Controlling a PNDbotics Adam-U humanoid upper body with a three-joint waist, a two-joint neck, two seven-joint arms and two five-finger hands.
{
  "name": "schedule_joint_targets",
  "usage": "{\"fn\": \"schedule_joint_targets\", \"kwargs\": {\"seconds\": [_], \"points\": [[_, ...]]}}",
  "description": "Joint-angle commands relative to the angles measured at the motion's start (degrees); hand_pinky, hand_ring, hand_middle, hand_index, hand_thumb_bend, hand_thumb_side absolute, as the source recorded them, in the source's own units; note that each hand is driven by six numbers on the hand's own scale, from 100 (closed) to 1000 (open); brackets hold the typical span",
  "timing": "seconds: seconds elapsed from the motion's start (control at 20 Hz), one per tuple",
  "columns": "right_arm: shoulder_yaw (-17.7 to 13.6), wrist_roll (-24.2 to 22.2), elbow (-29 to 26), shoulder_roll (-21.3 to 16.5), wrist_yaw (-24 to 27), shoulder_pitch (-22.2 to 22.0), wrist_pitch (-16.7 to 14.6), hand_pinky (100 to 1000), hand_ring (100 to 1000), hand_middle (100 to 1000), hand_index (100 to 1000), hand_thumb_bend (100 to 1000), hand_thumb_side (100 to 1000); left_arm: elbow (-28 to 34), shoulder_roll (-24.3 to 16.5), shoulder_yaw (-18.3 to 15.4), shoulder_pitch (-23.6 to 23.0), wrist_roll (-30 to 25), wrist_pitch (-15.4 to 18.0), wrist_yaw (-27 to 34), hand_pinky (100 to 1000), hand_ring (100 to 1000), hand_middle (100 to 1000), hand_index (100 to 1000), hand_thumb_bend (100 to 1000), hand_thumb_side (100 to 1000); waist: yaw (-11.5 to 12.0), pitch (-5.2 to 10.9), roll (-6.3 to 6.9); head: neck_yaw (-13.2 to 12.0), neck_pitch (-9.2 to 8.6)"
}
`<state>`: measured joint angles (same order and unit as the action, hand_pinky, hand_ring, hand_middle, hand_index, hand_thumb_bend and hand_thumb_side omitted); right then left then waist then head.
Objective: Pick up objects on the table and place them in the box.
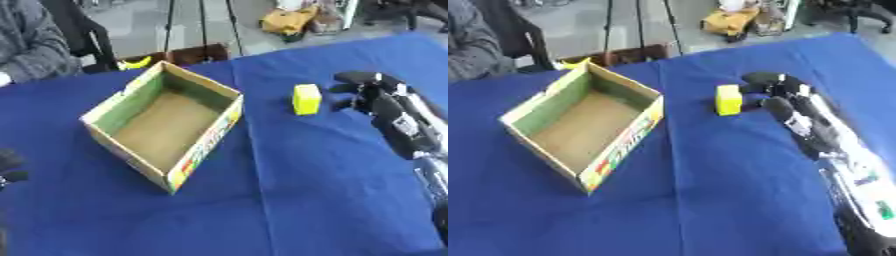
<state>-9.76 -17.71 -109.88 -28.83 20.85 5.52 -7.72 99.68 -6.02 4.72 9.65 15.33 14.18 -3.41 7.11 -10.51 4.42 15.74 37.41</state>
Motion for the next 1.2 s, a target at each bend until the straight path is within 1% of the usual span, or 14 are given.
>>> {"fn": "schedule_joint_targets", "kwargs": {"seconds": [0.05,0.4,0.65,0.8,0.95,1.1,1.2], "points": [[0.06,-0.14,-0.4,-4.23,0.92,1.59,-1.46,683,811,804,775,616,544,1.16,-0.74,-0.1,0.27,-0.02,-0.03,-0.25,563,637,609,692,305,806,0.18,1.03,-0.47,1.16,-0.98],[0.61,-1.44,3.03,-11.01,0.81,5.36,-6.13,688,815,812,786,614,524,1.13,-1.01,-0.04,0.18,-0.13,-0.03,-0.33,562,637,609,692,306,805,0.56,1.28,-0.88,2.56,-1.8],[1.56,-3.52,7.29,-16.12,-1.83,8.98,-10.28,697,824,830,810,617,507,1.11,-1.21,0.01,0.09,-0.18,-0.05,-0.37,562,637,609,692,308,804,0.77,1.44,-1.07,2.95,-2.01],[2.94,-5.83,10.8,-20.02,-5.18,11.79,-13.89,706,838,846,831,625,507,1.11,-1.41,0.05,0.08,-0.22,-0.05,-0.4,562,637,609,692,309,803,1.19,1.5,-1.43,3.37,-1.93],[5.03,-9.22,16.2,-23.42,-9.72,15.5,-18.07,727,863,868,858,642,512,1.09,-1.57,0.23,0.14,-0.37,0.01,-0.43,562,637,609,692,310,803,1.93,1.49,-1.9,3.87,-1.91],[6.79,-12.57,23.04,-25.27,-14.85,19.66,-22.18,748,885,882,871,647,512,1.12,-1.84,0.38,0.4,-0.54,0.04,-0.49,562,637,608,692,310,802,2.87,1.28,-2.34,4.39,-1.99],[7.62,-14.55,28.35,-25.53,-18.77,22.43,-24.64,759,898,888,870,648,513,1.19,-2.01,0.47,0.66,-0.63,0.04,-0.5,562,637,608,692,311,802,3.52,1.08,-2.66,4.8,-2.09]]}}
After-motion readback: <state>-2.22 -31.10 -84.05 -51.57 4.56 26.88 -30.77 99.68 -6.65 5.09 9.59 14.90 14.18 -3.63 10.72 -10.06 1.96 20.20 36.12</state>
